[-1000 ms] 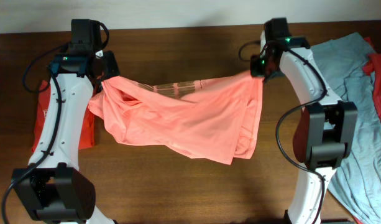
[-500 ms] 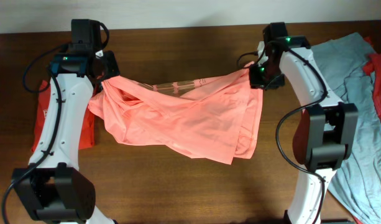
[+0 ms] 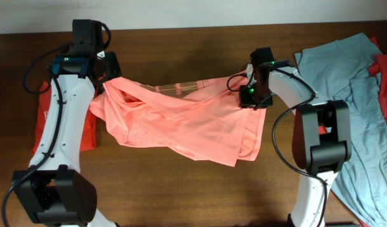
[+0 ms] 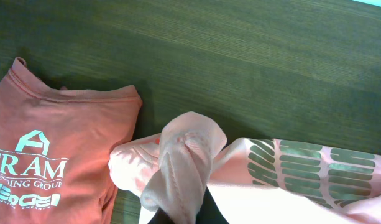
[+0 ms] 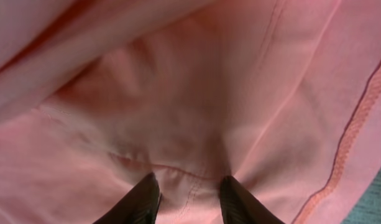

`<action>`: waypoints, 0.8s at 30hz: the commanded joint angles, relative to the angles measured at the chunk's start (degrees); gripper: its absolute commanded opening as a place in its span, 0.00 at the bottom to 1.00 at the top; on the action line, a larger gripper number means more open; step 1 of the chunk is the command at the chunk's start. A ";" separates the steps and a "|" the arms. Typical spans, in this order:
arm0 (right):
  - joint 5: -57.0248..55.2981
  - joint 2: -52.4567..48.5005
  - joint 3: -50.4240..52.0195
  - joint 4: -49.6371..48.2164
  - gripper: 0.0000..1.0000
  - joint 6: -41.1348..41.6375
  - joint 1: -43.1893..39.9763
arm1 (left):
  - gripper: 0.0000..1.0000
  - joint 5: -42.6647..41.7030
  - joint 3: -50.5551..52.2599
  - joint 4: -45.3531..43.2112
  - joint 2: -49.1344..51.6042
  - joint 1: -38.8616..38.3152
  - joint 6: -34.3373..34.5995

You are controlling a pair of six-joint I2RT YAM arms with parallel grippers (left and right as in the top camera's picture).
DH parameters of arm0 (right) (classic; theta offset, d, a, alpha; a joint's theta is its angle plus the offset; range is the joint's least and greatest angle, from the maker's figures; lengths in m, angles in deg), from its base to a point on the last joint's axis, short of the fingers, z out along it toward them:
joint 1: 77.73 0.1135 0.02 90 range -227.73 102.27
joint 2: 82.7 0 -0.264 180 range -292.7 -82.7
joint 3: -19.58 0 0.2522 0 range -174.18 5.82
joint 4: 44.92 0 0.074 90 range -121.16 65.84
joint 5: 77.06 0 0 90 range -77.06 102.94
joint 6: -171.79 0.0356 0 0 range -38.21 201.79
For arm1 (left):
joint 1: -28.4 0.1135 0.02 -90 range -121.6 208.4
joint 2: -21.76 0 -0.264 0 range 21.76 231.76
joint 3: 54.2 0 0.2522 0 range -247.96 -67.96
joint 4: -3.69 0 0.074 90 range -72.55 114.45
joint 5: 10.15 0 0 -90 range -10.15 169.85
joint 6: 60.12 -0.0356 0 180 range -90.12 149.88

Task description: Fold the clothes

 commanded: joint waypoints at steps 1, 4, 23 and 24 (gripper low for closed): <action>0.42 -0.17 1.86 -1.62 0.41 0.70 0.04 | 0.01 0.39 -0.70 0.07 -0.37 -0.17 -0.87; 0.26 -0.17 1.86 -3.04 0.46 0.70 0.02 | 0.01 0.39 -0.70 0.04 -0.37 -0.17 -0.87; -1.70 0.72 -0.07 0.17 0.16 0.68 -1.44 | 0.01 0.39 -0.70 0.04 -0.37 -0.17 -0.87; -1.68 0.72 -0.83 0.96 0.16 0.68 -1.55 | 0.01 0.39 -0.70 0.04 -0.37 -0.17 -0.87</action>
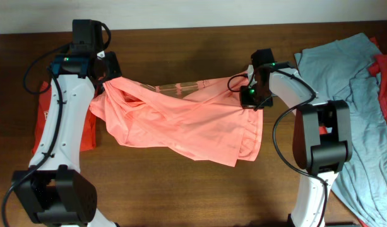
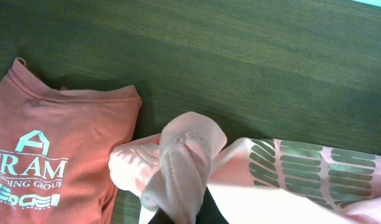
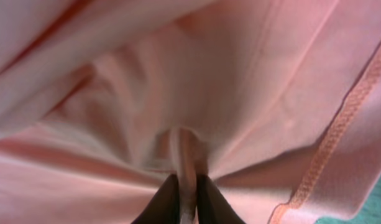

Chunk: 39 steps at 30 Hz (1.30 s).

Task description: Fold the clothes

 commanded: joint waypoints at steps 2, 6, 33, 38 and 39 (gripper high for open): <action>-1.62 0.46 -2.95 2.82 0.17 -0.13 -0.92 | 0.01 0.37 -0.70 0.04 -0.37 -0.17 -0.87; -1.60 0.46 -4.57 4.48 0.17 -0.13 -0.92 | 0.01 0.37 -0.70 0.04 -0.37 -0.17 -0.87; -1.62 0.98 -10.60 11.74 0.04 -0.17 -0.98 | 0.00 0.42 -0.70 0.02 -0.37 -0.15 -0.90; -8.61 7.65 -19.26 20.26 0.04 -1.25 -1.05 | 0.00 0.39 -3.48 1.90 -2.86 -0.15 -2.43; -10.10 8.90 -21.09 21.77 0.04 -1.25 -1.05 | 0.00 0.39 -4.13 2.51 -3.41 -0.13 -2.43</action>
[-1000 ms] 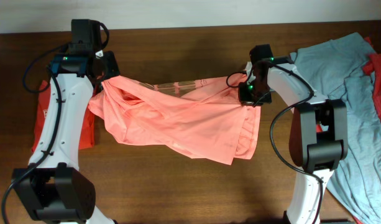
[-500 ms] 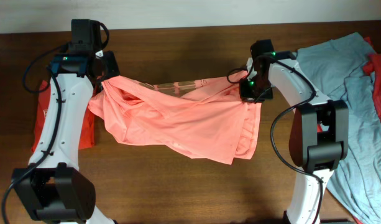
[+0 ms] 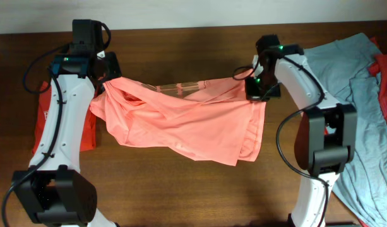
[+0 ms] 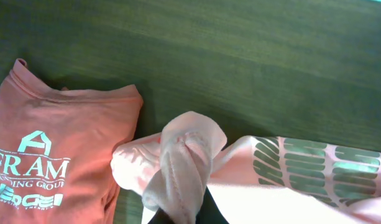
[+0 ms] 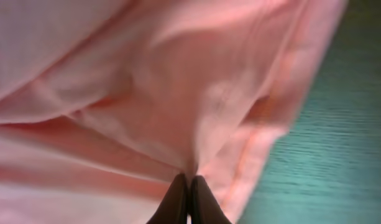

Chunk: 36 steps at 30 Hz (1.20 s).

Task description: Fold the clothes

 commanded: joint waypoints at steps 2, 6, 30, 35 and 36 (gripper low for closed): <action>-10.21 11.32 -11.69 6.29 0.04 -0.61 -0.44 | 0.00 0.44 -6.19 3.78 -5.20 0.00 -1.38; -12.81 19.76 -19.43 12.00 0.04 -0.70 -0.44 | 0.00 0.39 -11.47 9.33 -10.21 0.85 -1.33; -23.74 45.62 -21.07 15.15 0.04 -3.45 -0.44 | 0.00 -19.61 -21.46 16.70 -31.67 16.72 0.66; -23.74 34.49 -21.07 14.40 0.04 -3.54 -0.44 | 0.00 -24.96 -21.46 16.02 -20.90 16.31 0.68; -23.71 31.47 -21.07 13.73 0.04 -4.15 -0.46 | 0.00 -25.14 -21.46 15.50 -18.60 15.89 0.68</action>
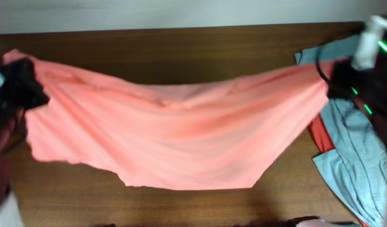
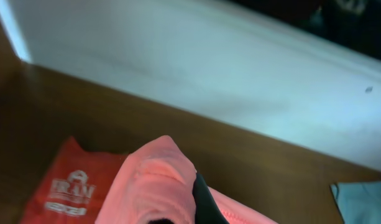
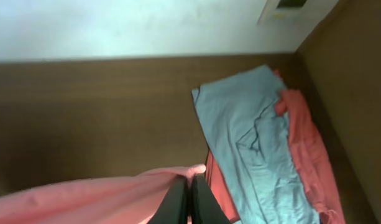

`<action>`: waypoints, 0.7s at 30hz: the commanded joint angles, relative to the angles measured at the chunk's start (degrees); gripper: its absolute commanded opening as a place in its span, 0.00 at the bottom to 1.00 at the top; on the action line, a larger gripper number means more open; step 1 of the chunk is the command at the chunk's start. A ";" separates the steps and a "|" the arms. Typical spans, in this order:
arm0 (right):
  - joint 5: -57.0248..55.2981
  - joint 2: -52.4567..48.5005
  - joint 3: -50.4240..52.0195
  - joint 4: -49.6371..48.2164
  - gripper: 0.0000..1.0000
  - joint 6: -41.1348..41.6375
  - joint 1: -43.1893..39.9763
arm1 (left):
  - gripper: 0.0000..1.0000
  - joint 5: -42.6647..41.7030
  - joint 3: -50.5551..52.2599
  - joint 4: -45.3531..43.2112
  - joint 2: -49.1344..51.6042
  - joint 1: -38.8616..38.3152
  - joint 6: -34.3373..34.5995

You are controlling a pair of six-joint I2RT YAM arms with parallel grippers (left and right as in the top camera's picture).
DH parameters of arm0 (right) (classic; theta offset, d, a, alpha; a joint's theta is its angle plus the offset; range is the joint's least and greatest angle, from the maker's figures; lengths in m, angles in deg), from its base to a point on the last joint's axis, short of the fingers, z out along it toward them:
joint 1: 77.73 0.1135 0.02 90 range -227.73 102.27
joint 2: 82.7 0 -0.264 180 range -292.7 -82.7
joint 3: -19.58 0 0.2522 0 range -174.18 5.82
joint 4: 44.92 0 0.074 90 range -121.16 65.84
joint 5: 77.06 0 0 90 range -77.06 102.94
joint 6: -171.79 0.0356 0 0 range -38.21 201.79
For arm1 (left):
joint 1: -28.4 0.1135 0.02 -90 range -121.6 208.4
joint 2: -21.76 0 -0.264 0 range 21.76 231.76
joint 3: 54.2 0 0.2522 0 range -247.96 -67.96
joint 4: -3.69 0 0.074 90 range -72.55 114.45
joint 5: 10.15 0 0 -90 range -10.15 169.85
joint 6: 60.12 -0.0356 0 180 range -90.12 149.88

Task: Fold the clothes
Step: 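Lift the shirt high with both grippers and shake it out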

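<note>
A salmon-pink shirt (image 1: 180, 132) hangs spread wide in the air between both arms, its lower edge sagging over the wooden table (image 1: 180, 44). My left gripper (image 1: 26, 85) is at the far left, shut on the shirt's bunched left corner; in the left wrist view the cloth (image 2: 156, 177) drapes over the left gripper (image 2: 178, 199). My right gripper (image 1: 335, 79) is at the far right, shut on the right corner. Seen from the right wrist, the right gripper (image 3: 190, 180) pinches the pink edge (image 3: 115, 199) tightly.
A folded red shirt with white print (image 2: 72, 193) lies on the table below the left gripper. A blue garment (image 3: 252, 137) and a red one (image 3: 308, 137) lie at the right end of the table, the blue garment (image 1: 357, 164) partly under the right arm. A white wall runs behind.
Both grippers have moved up and far apart. The pink shirt, which sagged crumpled on the table between them, is now pulled out wide and lifted. Both grips still hold.
First my left gripper held the shirt's bunched left corner while the right stood open on the right edge. Then the right was shut on a fold there. Later it held that fold a little higher and further right. Now the shirt is stretched between both.
</note>
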 commanded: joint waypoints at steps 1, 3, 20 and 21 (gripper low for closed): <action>-1.60 -8.76 -0.09 -1.68 0.04 -0.87 -0.46 | 0.00 -3.37 -0.04 -1.81 10.14 -0.94 0.76; -1.62 -15.56 -0.09 -6.05 0.04 -0.90 -0.90 | 0.00 -3.37 -0.04 -5.05 17.05 -2.69 0.74; 1.09 -20.85 -13.22 -0.61 0.04 -0.81 -6.34 | 0.00 -6.12 -9.94 -1.79 30.03 -5.33 -8.26; 2.23 -21.09 -11.13 2.97 0.04 -0.79 -6.34 | 0.00 -6.05 -9.51 2.21 30.58 -5.35 -8.98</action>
